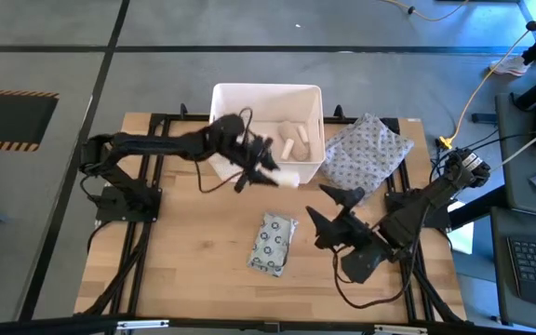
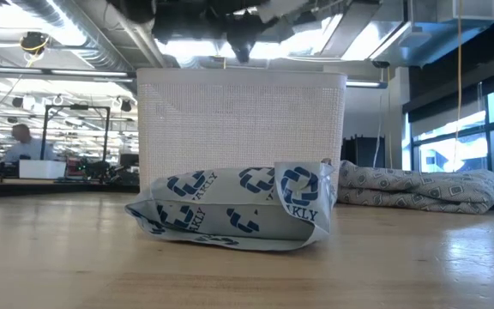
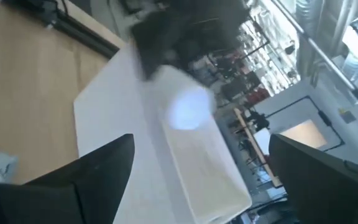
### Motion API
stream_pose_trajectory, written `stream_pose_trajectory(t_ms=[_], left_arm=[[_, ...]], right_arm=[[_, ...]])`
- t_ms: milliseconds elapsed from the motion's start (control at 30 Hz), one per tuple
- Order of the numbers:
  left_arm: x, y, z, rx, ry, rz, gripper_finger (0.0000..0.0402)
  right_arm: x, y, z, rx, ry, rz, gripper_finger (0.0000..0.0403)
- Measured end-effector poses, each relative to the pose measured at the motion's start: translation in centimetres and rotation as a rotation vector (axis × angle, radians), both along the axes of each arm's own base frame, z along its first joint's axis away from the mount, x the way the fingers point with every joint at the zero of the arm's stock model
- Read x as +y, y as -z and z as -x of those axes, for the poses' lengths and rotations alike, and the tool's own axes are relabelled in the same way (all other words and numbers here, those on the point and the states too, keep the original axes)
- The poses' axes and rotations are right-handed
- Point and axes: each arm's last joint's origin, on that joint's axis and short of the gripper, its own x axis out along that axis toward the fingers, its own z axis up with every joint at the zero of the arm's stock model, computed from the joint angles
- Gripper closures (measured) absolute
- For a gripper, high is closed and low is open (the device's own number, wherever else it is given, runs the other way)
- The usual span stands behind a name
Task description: Pick & place medical supplies in basket/bin
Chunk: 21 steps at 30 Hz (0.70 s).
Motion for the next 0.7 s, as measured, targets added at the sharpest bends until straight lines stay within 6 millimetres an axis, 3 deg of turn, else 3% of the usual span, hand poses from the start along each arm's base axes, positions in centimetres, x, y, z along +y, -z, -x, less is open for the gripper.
stream_pose_trajectory(t_ms=[100, 267, 400, 500, 700], left_arm=[[1.1, -2.3, 0.2, 0.127, -0.144, -0.093, 0.0239], [2.1, -6.4, 1.2, 0.361, -0.458, -0.394, 0.0239], [2.4, -7.8, 2.3, 0.515, -0.567, -0.522, 0.0239], [2.4, -7.8, 3.1, 0.623, -0.602, -0.567, 0.0239], [3.3, -5.8, 3.0, 0.822, -0.676, -0.678, 0.0240]], right_arm=[[-0.4, 0.7, 0.8, 0.006, 0.017, -0.021, 0.0031], [-1.8, 2.0, 2.6, 0.049, 0.062, -0.088, 0.0031], [-3.2, 2.7, 4.4, 0.070, 0.162, -0.253, 0.0031], [-3.9, 4.0, 5.6, 0.039, 0.229, -0.285, 0.0031], [-4.7, 6.7, 6.7, -0.004, 0.283, -0.290, 0.0031]])
